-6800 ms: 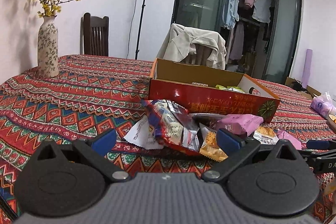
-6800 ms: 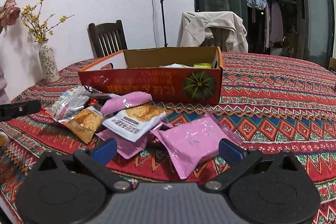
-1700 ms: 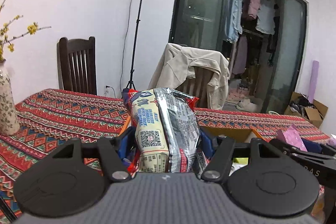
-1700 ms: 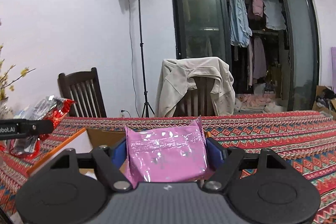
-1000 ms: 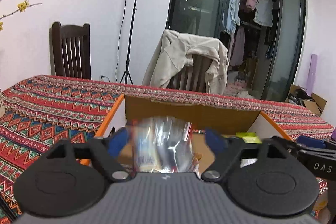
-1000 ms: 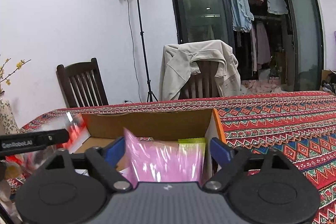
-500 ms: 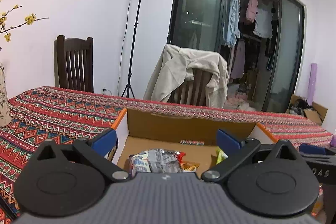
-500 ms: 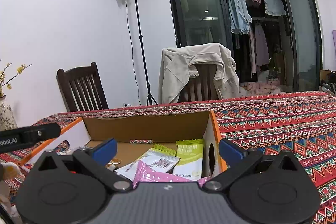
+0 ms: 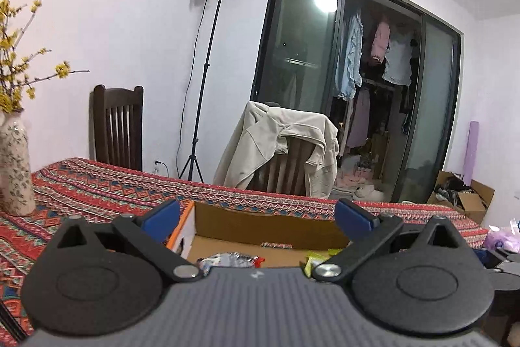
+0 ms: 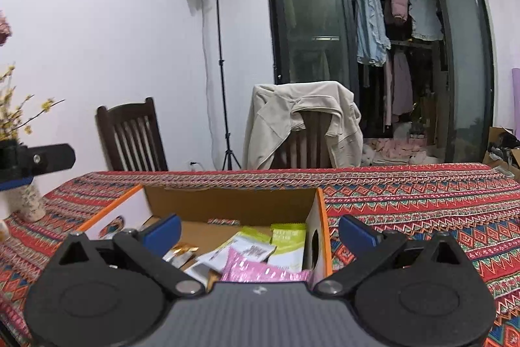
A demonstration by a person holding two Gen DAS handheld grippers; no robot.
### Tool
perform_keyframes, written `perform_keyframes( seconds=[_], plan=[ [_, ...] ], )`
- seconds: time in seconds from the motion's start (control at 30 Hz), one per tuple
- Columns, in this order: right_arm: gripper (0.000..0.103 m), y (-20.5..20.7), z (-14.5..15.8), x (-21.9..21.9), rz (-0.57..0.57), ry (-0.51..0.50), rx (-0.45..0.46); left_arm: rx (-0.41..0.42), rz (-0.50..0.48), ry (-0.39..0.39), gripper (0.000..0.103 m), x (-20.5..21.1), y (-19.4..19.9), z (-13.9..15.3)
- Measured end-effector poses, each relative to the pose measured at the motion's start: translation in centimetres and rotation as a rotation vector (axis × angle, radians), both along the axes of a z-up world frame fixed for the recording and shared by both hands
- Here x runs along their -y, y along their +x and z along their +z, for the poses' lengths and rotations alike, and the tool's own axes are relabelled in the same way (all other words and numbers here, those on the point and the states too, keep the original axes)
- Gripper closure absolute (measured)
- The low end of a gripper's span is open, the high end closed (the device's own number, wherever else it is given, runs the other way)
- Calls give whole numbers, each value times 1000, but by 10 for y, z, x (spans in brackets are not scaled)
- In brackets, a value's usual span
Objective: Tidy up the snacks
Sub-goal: 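Withdraw both tools from the box back toward the snack pile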
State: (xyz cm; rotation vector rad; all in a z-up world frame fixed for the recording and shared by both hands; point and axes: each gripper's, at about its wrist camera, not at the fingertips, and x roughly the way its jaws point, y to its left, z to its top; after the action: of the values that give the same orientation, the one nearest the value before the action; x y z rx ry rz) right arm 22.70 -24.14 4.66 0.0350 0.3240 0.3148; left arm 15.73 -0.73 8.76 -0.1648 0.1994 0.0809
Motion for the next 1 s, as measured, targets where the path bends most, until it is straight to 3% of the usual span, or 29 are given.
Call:
perform_keyframes(
  seconds=[0.17, 0.5, 0.63, 0.73, 0.87, 1.0],
  plan=[
    [0, -31, -5, 4, 40, -17, -12, -43, 9, 20, 0, -10, -24, -12],
    [0, -73, -50, 4, 93, -18, -129, -157, 32, 52, 0, -44, -70, -69],
    [0, -86, -66, 5, 108, -16, -157, -180, 35, 14, 0, -56, -81, -86],
    [0, -91, -72, 4, 112, -21, -170, -175, 35, -1, 0, -57, -88, -91],
    [0, -93, -73, 1, 131, -15, -182, -168, 42, 36, 0, -52, -90, -93],
    [0, -94, -74, -6, 140, -42, -184, -170, 34, 2, 0, -57, -88, -95]
  ],
)
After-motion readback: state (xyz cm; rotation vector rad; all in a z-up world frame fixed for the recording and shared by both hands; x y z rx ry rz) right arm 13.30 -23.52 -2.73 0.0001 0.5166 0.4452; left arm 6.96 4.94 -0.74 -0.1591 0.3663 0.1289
